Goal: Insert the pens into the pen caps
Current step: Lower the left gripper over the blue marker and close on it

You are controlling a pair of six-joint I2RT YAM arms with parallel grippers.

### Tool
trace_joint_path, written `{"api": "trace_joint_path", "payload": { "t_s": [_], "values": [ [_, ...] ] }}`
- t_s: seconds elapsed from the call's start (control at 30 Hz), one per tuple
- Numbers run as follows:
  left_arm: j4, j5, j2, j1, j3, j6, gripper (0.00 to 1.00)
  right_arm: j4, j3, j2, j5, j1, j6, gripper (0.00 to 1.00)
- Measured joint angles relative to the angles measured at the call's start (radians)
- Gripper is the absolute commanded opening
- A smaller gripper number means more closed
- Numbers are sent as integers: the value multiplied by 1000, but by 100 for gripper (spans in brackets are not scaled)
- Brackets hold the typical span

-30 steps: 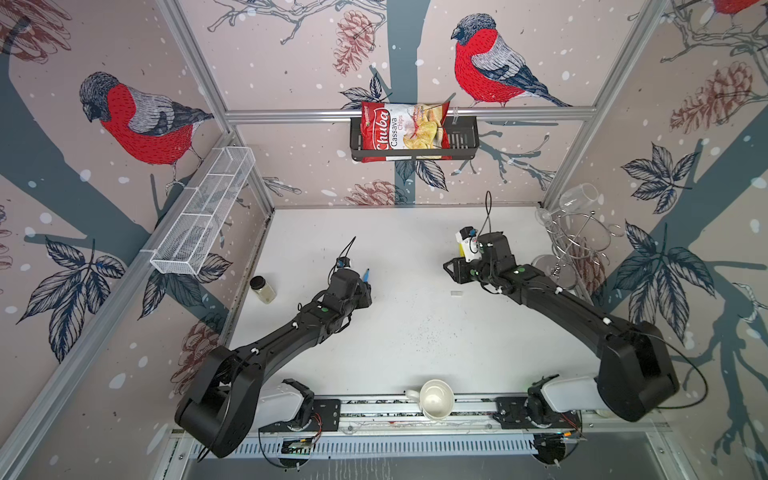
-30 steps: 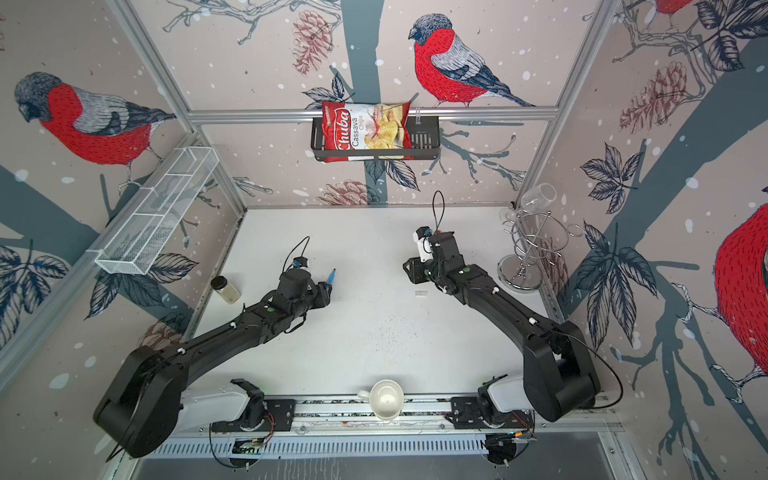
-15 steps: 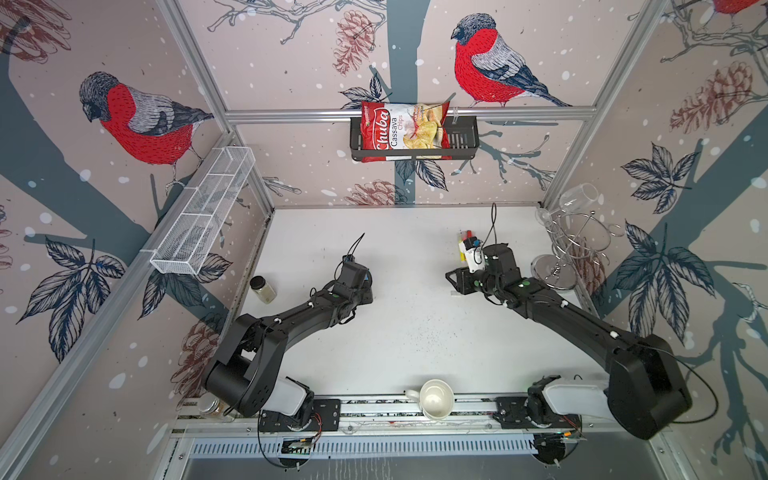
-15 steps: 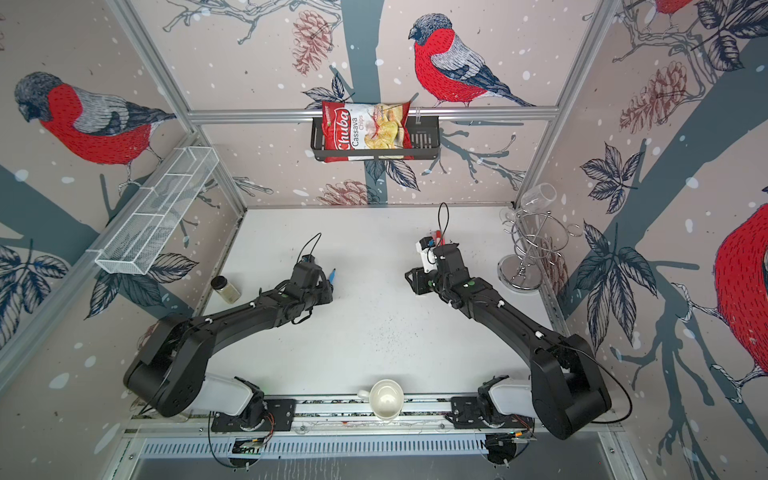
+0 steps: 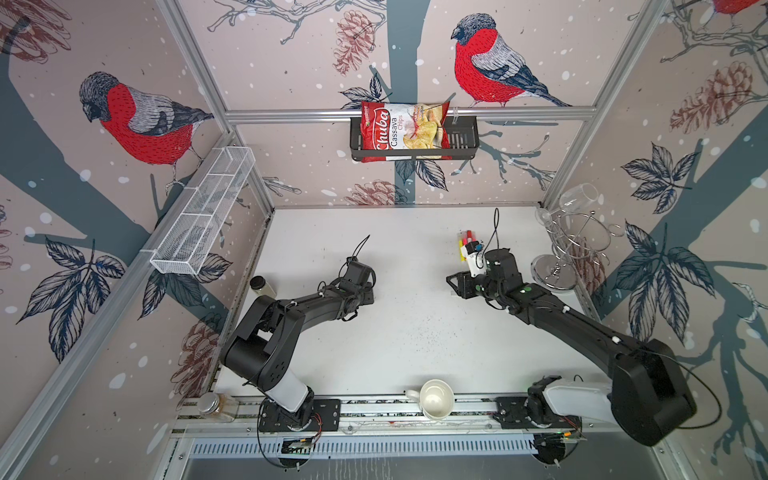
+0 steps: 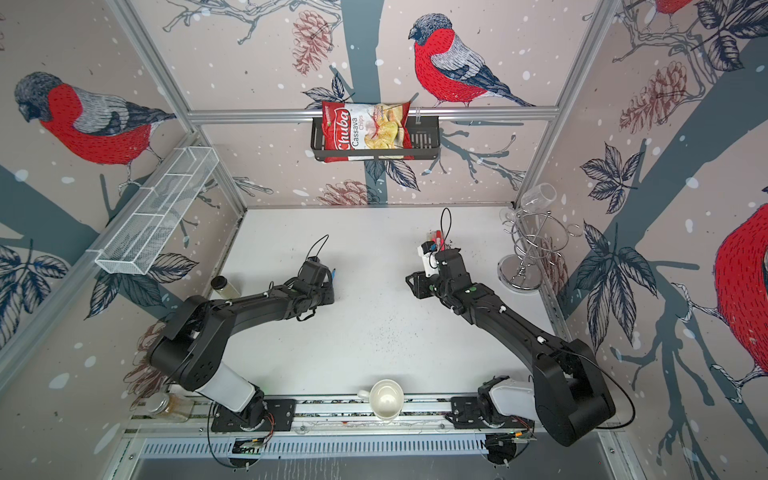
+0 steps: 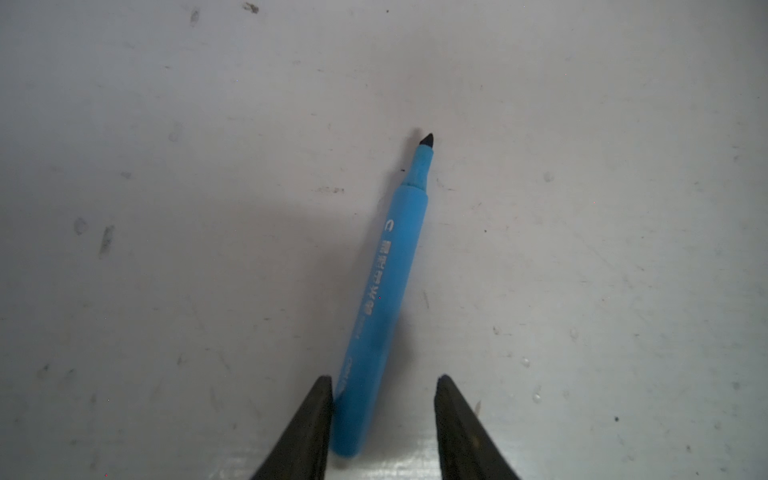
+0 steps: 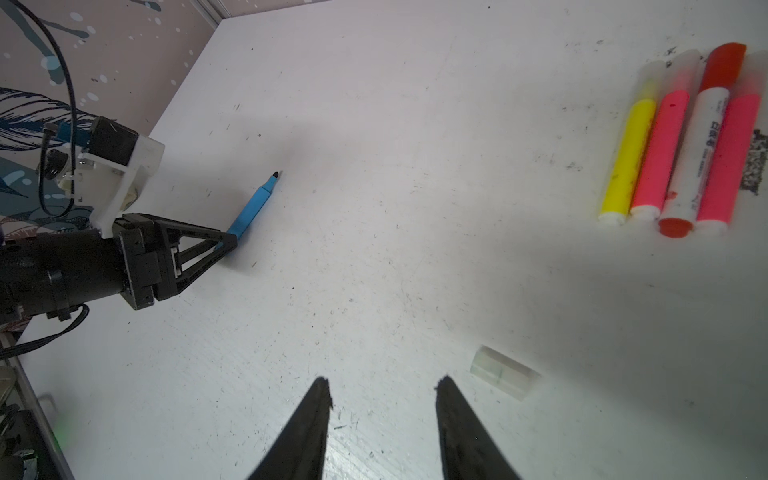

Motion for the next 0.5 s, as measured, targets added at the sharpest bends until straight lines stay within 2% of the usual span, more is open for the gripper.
{"api": "trace_joint_path", "payload": {
  "t_s": [0.3,0.5],
  "values": [
    [3,3,18,0,-6,0,29,6,-7,-10,-7,0,14,44],
    [17,3,21,-2,-11,0,13,15,-10,-44,-8,0,23,44]
  ]
}}
